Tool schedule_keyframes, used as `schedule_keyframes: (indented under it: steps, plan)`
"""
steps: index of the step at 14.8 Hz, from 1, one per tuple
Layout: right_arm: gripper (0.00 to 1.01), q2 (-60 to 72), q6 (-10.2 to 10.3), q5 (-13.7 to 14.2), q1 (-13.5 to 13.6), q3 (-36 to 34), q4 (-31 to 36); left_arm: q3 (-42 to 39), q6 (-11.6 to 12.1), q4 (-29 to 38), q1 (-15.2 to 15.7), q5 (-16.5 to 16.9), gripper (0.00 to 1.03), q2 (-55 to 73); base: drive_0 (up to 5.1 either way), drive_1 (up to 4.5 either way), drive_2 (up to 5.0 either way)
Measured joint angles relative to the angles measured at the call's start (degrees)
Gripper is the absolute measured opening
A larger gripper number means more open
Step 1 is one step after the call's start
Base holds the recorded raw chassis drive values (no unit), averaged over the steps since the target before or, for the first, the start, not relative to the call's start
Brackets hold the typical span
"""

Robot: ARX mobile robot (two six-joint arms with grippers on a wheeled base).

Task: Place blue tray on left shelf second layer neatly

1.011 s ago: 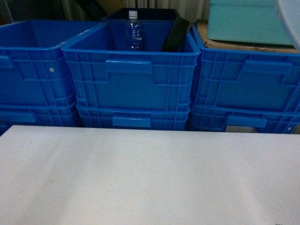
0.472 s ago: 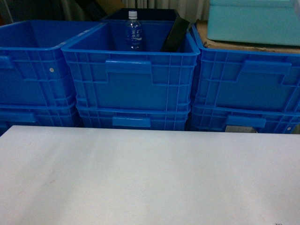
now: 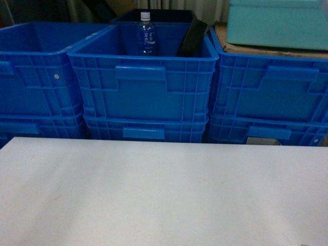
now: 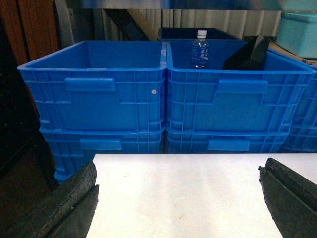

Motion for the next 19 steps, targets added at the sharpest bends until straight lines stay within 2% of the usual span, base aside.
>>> schedule_keyframes:
  steps: [19]
  plan:
    - [0.02, 0.0, 0.0, 0.0, 0.0, 0.0, 0.0, 0.0, 0.0, 0.0, 0.1, -0.2, 0.98, 0.0, 0.0, 0.0, 0.0]
